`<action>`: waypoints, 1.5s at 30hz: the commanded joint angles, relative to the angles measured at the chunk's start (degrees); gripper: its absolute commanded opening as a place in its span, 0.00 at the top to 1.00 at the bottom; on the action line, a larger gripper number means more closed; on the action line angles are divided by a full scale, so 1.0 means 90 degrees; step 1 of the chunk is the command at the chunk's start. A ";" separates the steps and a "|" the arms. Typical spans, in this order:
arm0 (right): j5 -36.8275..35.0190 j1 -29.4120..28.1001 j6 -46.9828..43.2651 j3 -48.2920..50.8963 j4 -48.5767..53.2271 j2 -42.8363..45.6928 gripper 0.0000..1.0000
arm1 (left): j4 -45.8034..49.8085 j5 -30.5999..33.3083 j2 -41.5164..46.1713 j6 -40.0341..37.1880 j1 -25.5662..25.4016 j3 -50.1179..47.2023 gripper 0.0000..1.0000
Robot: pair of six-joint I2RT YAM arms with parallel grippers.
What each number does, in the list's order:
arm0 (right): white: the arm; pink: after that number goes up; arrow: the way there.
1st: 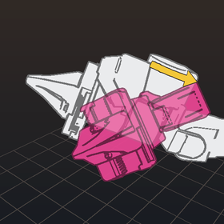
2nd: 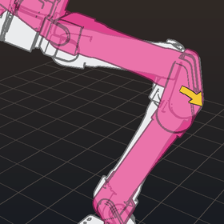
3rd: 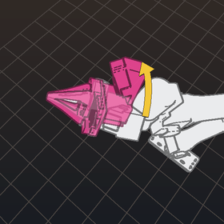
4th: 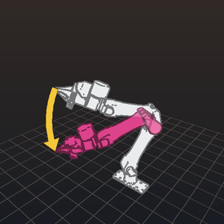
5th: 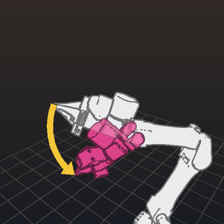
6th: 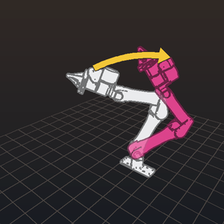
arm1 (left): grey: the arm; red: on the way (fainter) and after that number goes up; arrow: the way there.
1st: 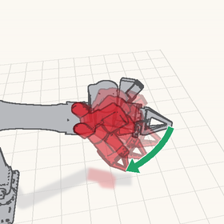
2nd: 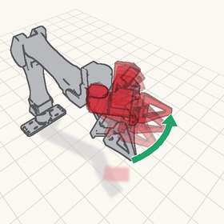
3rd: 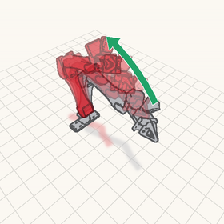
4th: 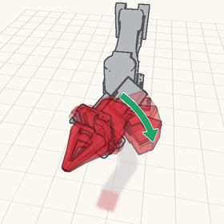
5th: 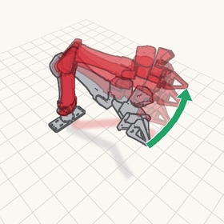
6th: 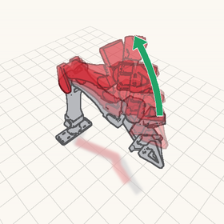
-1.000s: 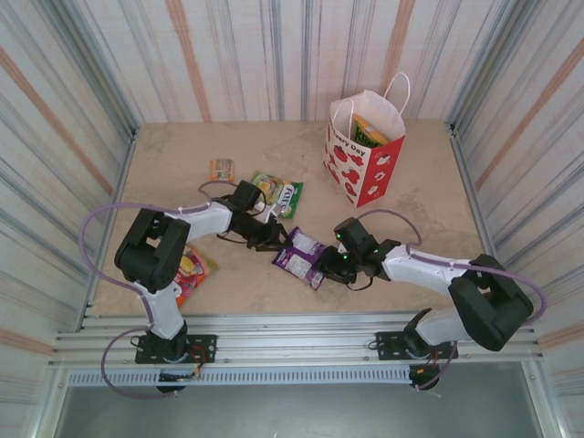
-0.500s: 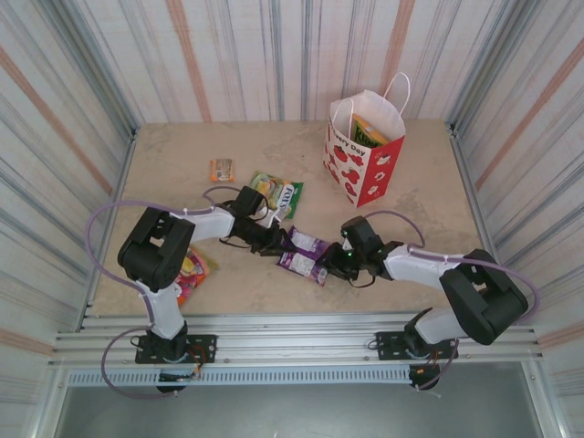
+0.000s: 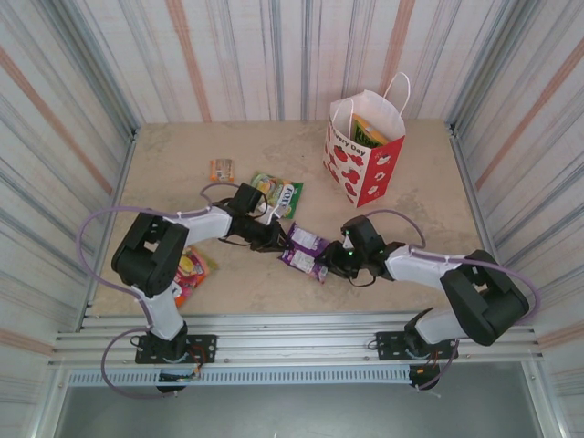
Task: Place the snacks into the paper bag
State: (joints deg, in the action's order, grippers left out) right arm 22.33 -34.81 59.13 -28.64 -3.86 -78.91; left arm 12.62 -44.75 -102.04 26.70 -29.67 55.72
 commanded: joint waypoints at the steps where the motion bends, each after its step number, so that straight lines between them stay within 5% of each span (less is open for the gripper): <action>1: -0.0180 0.0064 -0.0365 0.0105 -0.0010 0.0522 0.49 | 0.0298 0.0208 0.0431 -0.0282 -0.0055 0.0088 0.83; 12: -0.0341 0.0844 -0.1578 0.0117 0.0067 0.2010 0.39 | -0.0673 0.0545 0.1551 0.0047 0.0022 -0.0395 0.99; 25: 0.0303 0.1657 -0.2699 0.0341 -0.1658 0.2799 0.30 | -0.1903 0.0427 0.2995 -0.0286 0.0104 -0.0486 1.00; 28: 0.0542 0.1661 -0.3281 0.0281 -0.1728 0.2928 0.28 | -0.1403 0.0306 0.3085 -0.0617 0.0099 -0.0013 1.00; 32: 0.0606 0.1658 -0.4333 0.0051 -0.1048 0.3284 0.27 | -0.0049 0.1075 0.3087 -0.0538 0.0101 0.0782 1.00; 37: 0.0972 0.1653 -0.6025 -0.0236 0.0030 0.3736 0.24 | 0.0273 0.0633 0.3142 -0.0637 -0.0056 0.1181 1.00; 45: 0.1510 0.1739 -0.8472 -0.1127 0.1907 0.3897 0.23 | 0.3425 0.0459 0.2977 -0.4040 -0.0332 0.2711 1.00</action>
State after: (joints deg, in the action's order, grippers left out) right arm 32.69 -19.75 -4.54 -34.94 4.29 -44.12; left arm 30.20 -39.11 -76.07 6.48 -31.88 73.58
